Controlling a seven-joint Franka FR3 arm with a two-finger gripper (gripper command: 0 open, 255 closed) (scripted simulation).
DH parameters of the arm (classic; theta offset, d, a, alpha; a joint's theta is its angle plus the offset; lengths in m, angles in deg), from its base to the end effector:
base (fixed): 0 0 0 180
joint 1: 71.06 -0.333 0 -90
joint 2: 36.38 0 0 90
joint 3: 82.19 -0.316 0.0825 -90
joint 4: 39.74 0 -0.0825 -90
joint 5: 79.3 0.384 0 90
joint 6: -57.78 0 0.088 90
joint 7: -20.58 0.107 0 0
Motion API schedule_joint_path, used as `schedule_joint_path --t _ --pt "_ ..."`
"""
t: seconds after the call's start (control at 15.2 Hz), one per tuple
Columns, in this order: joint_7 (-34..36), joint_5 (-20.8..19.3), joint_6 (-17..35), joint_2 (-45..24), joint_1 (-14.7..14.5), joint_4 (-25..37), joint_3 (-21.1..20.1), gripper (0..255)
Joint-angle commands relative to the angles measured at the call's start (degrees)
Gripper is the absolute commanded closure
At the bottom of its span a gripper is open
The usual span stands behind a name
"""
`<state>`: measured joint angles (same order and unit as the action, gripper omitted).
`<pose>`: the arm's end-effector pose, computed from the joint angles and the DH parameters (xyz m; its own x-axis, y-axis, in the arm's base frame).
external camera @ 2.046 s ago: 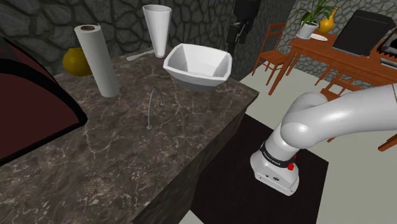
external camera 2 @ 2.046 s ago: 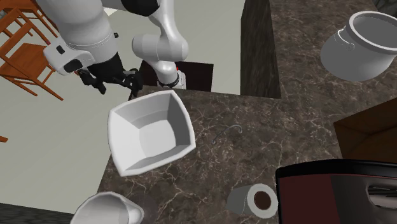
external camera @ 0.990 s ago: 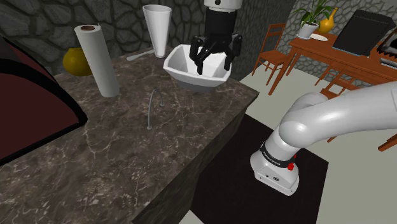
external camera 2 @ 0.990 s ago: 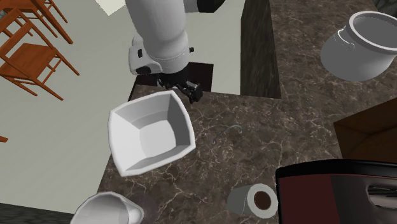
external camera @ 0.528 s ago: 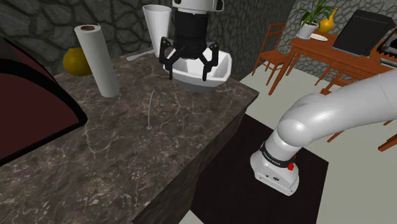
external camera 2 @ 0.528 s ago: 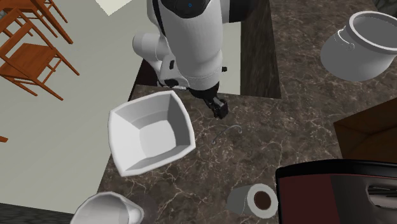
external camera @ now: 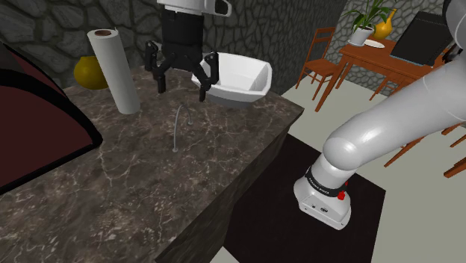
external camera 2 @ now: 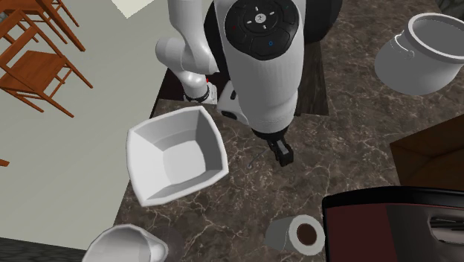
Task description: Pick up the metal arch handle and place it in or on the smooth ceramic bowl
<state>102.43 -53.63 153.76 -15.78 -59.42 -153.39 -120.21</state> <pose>0.3847 0.2833 0.5789 0.4835 -0.8460 -0.2249 -0.8695 -0.4938 -0.0118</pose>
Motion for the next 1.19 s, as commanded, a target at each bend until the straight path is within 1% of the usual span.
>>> schedule_joint_path --t 0.0,0.33,0.86,0.92,1.12 --pt "1.4 0.1 1.5 -0.9 0.1 -0.3 -1.0 0" --pt "1.1 0.8 5.6 -0.8 -0.4 -4.2 -2.2 0" --pt "1.1 0.8 5.6 -0.8 -0.4 -4.2 -2.2 0" --pt "1.1 0.8 5.6 -0.8 -0.4 -4.2 -2.2 255" --pt "1.1 0.8 5.6 -0.8 -0.4 -4.2 -2.2 255"
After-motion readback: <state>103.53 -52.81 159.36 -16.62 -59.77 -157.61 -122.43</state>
